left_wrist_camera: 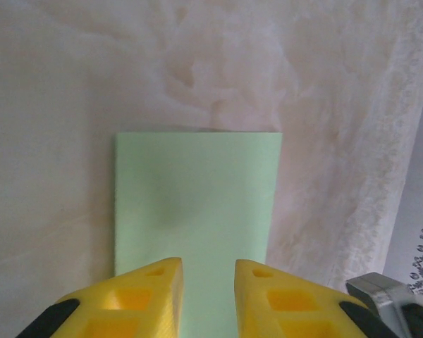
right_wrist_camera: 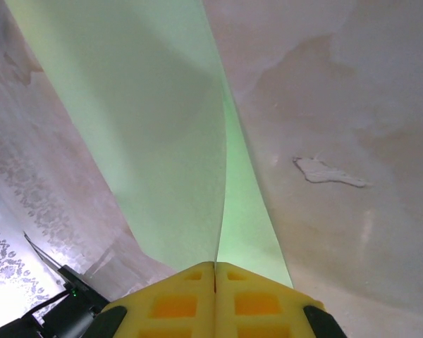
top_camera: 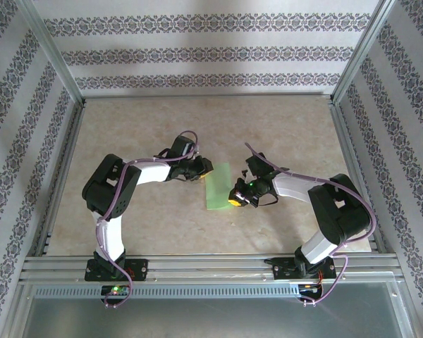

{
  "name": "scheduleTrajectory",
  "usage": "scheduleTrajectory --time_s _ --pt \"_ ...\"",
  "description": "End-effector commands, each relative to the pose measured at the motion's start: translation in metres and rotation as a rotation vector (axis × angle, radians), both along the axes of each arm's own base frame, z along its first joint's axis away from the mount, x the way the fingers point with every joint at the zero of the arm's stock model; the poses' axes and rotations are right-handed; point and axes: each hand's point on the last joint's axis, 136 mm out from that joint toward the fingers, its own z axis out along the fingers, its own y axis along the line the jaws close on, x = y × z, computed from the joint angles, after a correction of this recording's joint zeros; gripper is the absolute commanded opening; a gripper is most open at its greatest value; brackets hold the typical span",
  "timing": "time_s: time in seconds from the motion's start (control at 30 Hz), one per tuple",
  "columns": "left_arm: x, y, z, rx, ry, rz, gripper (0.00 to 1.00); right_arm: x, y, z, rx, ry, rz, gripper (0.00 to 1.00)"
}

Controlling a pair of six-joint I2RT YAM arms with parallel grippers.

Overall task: Fold a paper plane with a square sheet of paper (pick it up from the middle)
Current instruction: Fold the triangle a second time at the center of the table.

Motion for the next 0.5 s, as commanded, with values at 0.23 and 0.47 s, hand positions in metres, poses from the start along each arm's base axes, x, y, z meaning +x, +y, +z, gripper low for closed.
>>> scheduleTrajectory --time_s 0.23,0.47 --pt "-0.014 0.011 -0.033 0.089 0.11 0.001 0.24 0.032 0.031 0.038 0.099 -0.139 0.057 0.0" --pt "-0.016 0.014 -0.036 0.107 0.122 0.005 0.24 0.047 0.054 0.027 0.102 -0.148 0.082 0.0"
